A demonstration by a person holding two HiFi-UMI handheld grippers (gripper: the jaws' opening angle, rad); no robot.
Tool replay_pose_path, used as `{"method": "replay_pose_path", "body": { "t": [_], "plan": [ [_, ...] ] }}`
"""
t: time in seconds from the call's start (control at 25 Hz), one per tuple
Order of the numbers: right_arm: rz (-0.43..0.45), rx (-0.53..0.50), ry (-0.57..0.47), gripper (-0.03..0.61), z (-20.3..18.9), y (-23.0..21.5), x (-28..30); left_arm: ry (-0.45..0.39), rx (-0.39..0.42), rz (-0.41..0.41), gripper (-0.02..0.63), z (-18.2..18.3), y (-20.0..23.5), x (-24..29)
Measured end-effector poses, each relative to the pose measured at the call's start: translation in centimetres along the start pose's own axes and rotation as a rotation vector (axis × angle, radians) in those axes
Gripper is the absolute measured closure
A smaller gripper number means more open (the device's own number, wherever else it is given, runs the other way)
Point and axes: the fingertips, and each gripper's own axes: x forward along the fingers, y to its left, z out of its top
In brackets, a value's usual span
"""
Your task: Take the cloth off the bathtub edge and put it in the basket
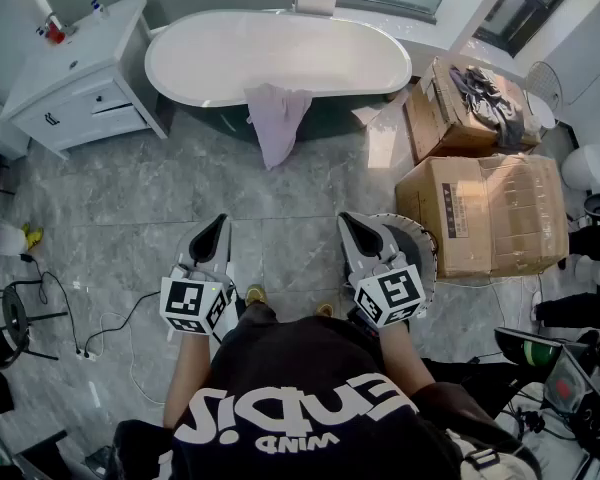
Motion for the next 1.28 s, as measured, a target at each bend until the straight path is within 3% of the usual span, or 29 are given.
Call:
{"method": "replay_pose_path", "body": {
  "t": [0.2, 0.88, 1.28],
  "plan": [
    [0.009, 0.007, 0.005, 0.569, -0.1, 0.4, 0.7, 0.007, 0.003, 0.001, 0.617, 0.0, 0.7, 0.1],
    [-0.185, 0.02, -0.015, 0.569, 0.2, 5.0, 3.4, 0.02, 0.027, -0.16, 0.617, -0.8, 8.0, 0.0],
    [-0.194, 0.025, -0.024, 0.569, 0.5, 2.8, 5.6, -0.017, 0.0, -0.166, 0.617, 0.7, 9.0, 3.2]
  ]
}}
